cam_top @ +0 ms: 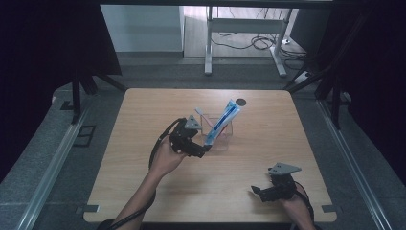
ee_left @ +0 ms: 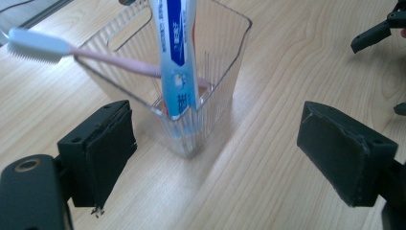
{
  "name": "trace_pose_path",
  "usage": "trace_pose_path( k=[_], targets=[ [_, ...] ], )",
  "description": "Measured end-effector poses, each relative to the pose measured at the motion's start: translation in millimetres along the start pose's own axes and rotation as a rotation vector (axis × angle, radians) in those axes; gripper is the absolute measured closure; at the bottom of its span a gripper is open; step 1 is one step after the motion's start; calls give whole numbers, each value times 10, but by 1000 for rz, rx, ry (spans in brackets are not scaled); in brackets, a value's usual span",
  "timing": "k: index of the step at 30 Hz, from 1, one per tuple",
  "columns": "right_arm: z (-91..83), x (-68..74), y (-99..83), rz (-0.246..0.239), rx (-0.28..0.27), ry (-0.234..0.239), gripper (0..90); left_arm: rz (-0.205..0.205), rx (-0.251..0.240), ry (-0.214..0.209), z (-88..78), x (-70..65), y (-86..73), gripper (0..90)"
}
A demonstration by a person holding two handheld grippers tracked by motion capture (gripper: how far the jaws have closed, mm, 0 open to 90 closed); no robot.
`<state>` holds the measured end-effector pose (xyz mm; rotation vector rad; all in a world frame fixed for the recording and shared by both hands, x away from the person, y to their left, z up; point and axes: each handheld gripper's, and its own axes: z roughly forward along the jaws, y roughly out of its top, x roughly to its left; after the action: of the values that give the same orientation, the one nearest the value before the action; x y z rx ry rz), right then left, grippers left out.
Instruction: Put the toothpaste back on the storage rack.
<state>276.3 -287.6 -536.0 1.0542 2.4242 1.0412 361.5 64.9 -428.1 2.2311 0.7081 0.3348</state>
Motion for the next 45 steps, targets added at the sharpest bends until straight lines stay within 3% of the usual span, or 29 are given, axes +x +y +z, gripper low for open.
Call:
trace_pose_path(
  k=[26,45],
  targets=[
    [8,21,4,-6,7,0,0,-67,-5,47,-360,51,-567,128],
    [20,37,6,-10,14,-1,0,-109,11,80,-585,-28,-992,128]
  ],
)
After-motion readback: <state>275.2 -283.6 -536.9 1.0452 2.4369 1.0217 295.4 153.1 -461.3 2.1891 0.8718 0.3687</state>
